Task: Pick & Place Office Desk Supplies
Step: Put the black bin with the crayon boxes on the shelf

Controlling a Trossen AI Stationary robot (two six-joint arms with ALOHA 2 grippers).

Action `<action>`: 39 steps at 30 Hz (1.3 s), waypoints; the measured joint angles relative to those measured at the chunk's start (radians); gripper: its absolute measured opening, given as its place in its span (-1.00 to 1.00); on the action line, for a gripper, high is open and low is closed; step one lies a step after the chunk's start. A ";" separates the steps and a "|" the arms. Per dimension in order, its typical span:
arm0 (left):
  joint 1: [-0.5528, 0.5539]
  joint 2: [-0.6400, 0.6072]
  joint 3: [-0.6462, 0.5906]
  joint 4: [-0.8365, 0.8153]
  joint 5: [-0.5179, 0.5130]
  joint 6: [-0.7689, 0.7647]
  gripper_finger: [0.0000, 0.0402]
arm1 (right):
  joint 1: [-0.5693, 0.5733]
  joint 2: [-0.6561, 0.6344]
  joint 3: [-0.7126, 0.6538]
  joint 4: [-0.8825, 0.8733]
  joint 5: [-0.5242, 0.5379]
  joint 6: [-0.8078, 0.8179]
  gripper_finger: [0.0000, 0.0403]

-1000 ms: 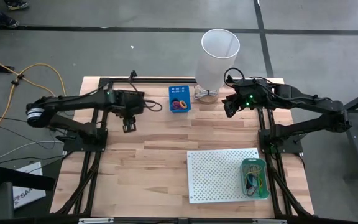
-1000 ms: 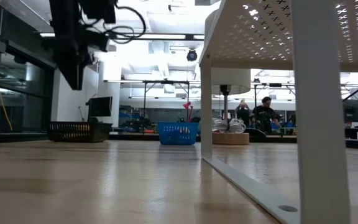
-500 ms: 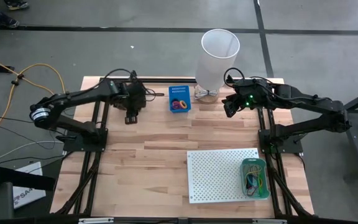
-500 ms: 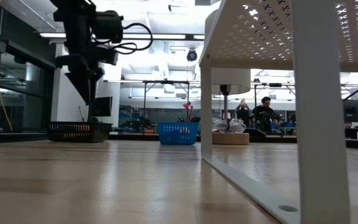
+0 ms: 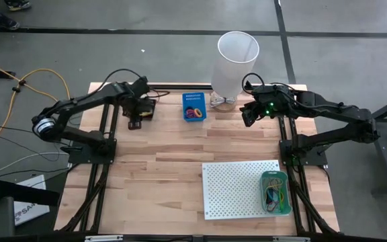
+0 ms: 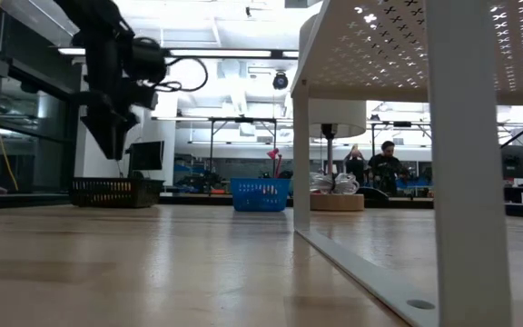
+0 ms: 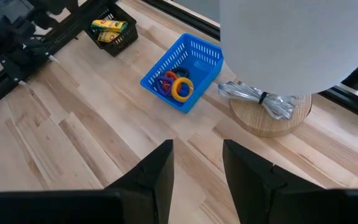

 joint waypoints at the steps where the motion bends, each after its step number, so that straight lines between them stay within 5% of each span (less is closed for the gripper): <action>1: 0.012 0.000 -0.009 -0.001 0.005 0.000 -0.23 | 0.000 0.000 0.000 0.000 0.000 0.000 -0.38; 20: 0.175 0.000 -0.100 0.009 0.022 0.181 -0.23 | 0.000 0.000 0.000 0.000 0.000 0.000 -0.38; 39: 0.166 0.000 -0.206 0.158 0.014 0.192 -0.23 | 0.000 0.000 0.000 0.000 0.000 0.000 -0.38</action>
